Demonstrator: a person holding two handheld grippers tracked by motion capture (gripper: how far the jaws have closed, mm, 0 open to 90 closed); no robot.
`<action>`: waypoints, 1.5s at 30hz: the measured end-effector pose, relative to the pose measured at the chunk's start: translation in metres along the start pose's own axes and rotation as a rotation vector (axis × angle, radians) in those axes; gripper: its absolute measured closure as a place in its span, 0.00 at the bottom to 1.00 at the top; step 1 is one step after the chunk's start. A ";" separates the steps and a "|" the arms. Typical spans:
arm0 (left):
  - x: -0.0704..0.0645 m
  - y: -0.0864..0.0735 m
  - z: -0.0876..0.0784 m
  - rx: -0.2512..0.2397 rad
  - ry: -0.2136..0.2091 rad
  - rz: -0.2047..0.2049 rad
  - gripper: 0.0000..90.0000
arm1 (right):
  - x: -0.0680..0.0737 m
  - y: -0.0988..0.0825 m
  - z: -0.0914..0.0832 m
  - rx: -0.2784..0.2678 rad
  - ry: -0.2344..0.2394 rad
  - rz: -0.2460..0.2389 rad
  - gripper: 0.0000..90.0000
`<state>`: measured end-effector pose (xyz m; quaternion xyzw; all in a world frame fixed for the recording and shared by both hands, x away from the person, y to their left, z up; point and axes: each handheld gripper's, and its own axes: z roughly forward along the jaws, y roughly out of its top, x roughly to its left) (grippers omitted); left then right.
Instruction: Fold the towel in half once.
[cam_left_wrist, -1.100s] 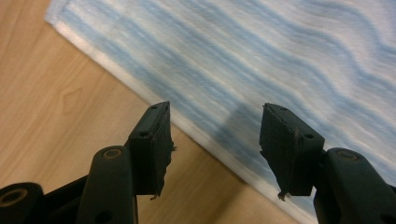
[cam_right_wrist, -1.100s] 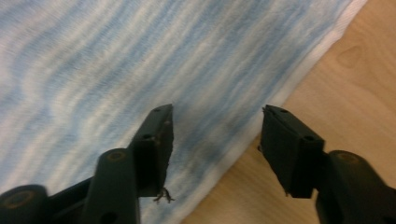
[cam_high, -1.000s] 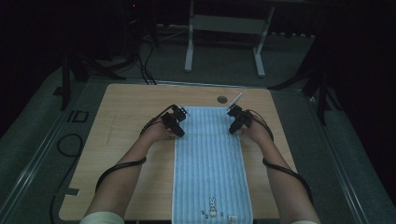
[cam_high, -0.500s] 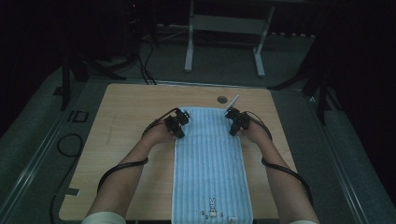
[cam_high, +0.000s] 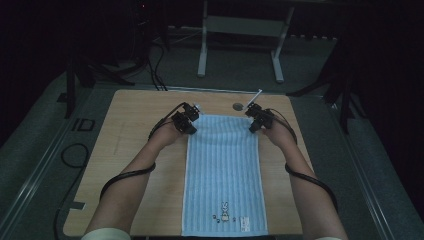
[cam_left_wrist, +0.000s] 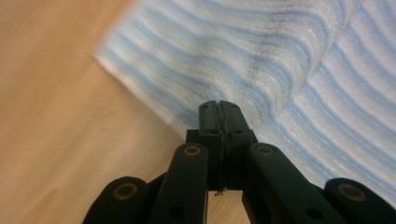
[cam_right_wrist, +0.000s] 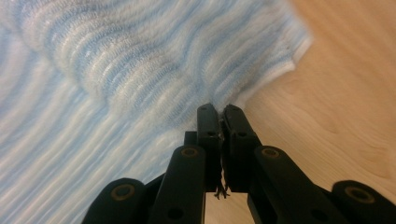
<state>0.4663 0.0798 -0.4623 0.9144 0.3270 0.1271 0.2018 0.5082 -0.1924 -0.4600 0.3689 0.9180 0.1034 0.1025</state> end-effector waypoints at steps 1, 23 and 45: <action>-0.001 -0.001 -0.006 -0.004 -0.008 0.006 0.99 | 0.001 -0.002 -0.007 -0.018 0.001 -0.008 0.96; -0.100 -0.103 -0.019 0.014 -0.159 0.118 0.99 | 0.099 -0.126 -0.003 -0.041 0.127 -0.153 0.93; -0.102 -0.105 0.004 0.047 -0.212 0.093 0.80 | 0.112 -0.103 0.007 -0.009 0.130 -0.194 0.78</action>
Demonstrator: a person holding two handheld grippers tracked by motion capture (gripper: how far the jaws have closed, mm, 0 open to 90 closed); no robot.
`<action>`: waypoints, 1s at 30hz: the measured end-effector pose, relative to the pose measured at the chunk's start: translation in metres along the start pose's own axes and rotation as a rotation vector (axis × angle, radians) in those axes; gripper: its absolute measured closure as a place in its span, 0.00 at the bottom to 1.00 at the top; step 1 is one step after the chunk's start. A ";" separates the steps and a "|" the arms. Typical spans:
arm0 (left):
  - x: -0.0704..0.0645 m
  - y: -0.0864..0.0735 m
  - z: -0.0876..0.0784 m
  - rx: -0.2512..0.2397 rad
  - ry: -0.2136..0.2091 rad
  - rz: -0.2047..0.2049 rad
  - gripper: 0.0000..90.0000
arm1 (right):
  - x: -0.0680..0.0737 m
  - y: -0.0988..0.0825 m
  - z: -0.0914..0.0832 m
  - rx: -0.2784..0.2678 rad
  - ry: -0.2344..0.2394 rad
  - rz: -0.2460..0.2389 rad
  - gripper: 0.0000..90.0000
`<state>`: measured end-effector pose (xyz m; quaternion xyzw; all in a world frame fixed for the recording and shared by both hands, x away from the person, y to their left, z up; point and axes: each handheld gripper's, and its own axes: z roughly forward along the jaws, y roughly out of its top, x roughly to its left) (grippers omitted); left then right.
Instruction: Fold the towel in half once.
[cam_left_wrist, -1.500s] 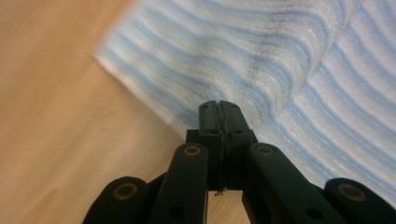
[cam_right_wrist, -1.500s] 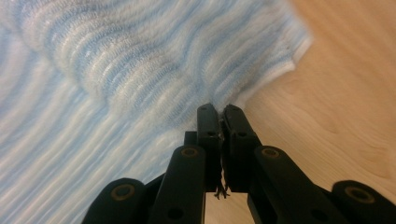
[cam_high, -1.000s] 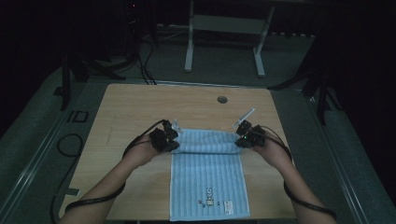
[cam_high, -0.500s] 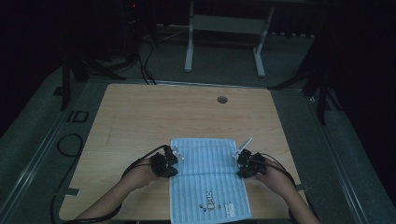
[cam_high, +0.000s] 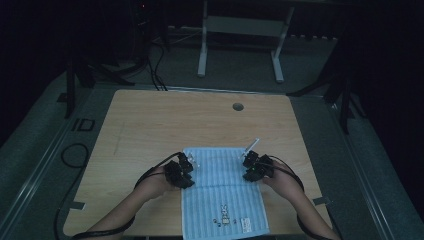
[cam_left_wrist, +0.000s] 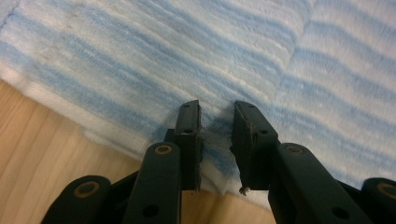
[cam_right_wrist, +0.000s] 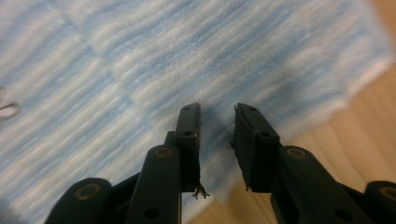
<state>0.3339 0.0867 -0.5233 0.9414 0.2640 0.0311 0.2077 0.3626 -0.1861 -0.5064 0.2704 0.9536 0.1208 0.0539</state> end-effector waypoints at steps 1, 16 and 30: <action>0.007 0.004 0.001 0.003 0.010 -0.002 0.80 | -0.004 0.002 0.008 0.012 0.002 0.008 0.77; 0.047 0.037 0.012 0.026 0.030 -0.033 0.79 | -0.048 0.021 0.016 0.029 0.029 0.101 0.72; 0.088 0.068 -0.022 0.046 0.167 -0.092 0.52 | -0.083 0.050 -0.036 -0.020 -0.050 0.121 0.64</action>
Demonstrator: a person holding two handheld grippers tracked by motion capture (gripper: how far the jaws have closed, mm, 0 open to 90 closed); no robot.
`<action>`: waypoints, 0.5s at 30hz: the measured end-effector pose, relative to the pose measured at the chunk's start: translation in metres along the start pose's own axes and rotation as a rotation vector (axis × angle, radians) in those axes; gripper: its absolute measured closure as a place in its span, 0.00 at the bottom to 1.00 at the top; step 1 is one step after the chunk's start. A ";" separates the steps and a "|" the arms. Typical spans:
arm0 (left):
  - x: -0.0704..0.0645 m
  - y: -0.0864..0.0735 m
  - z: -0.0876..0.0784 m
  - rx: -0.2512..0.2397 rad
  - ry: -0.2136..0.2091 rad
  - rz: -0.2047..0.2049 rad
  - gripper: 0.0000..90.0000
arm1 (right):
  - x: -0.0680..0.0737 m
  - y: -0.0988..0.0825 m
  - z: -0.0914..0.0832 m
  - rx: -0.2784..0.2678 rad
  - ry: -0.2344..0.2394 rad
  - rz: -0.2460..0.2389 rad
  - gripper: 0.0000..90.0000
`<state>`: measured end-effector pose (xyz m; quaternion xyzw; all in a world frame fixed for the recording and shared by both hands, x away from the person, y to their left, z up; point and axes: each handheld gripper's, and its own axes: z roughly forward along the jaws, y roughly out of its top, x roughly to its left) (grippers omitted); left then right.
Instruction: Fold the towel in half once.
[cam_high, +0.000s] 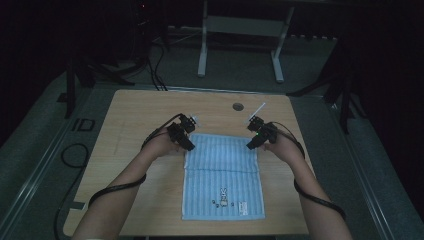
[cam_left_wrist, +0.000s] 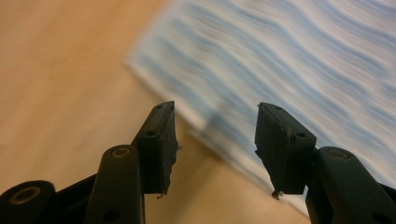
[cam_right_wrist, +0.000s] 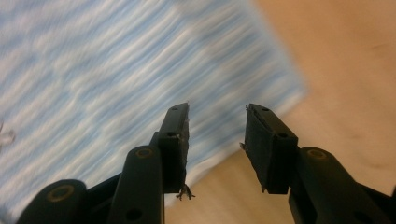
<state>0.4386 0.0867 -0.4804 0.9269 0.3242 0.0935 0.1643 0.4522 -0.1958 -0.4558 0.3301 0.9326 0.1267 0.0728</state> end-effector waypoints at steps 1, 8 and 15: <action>0.006 0.003 0.000 -0.001 0.012 -0.014 0.52 | 0.000 0.000 0.000 0.000 0.000 0.000 0.64; 0.035 0.023 0.015 -0.014 -0.005 -0.099 0.50 | -0.026 0.022 0.015 0.061 0.000 0.056 0.59; 0.048 0.029 0.036 -0.020 -0.028 -0.158 0.49 | -0.052 0.030 0.044 0.076 -0.009 0.179 0.58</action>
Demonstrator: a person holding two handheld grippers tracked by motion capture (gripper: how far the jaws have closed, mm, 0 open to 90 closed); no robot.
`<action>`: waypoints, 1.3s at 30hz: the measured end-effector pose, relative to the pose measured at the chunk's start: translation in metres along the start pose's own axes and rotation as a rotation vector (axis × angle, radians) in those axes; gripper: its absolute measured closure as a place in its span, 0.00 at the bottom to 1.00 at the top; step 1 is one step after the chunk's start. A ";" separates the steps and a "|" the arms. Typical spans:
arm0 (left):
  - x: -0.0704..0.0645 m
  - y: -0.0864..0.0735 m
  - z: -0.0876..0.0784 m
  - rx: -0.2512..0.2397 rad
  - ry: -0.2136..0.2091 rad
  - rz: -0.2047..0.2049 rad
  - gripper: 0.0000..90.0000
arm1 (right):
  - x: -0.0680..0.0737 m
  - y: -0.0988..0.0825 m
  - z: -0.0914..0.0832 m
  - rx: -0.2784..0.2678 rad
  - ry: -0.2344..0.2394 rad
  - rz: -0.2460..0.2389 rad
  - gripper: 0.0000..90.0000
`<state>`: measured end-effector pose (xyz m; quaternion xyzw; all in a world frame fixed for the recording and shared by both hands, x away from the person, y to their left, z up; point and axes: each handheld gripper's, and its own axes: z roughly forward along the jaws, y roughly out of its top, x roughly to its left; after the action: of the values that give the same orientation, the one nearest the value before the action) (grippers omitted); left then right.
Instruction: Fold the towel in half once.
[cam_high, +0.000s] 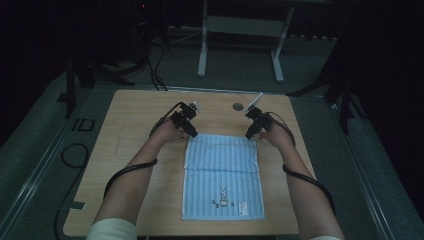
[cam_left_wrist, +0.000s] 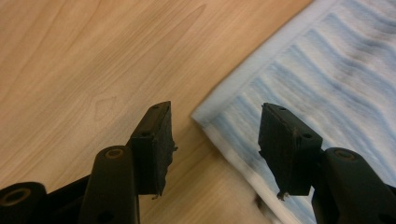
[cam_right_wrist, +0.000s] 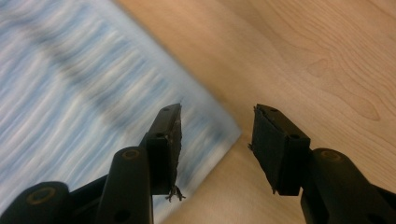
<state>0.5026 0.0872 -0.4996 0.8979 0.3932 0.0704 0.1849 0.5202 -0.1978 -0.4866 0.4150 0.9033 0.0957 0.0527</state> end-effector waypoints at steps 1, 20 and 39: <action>0.002 0.000 0.002 -0.001 -0.015 -0.011 0.48 | -0.001 0.001 0.004 0.003 -0.005 0.005 0.58; -0.006 0.000 0.024 0.040 -0.040 0.084 0.85 | 0.010 0.001 0.029 0.105 -0.018 -0.043 0.92; -0.011 0.025 -0.176 -0.420 0.046 0.088 0.94 | 0.011 0.029 -0.181 -0.351 -0.166 -0.083 0.92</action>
<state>0.4642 0.1119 -0.3275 0.8542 0.3342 0.1793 0.3557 0.5029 -0.1941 -0.3041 0.3684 0.8815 0.2150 0.2025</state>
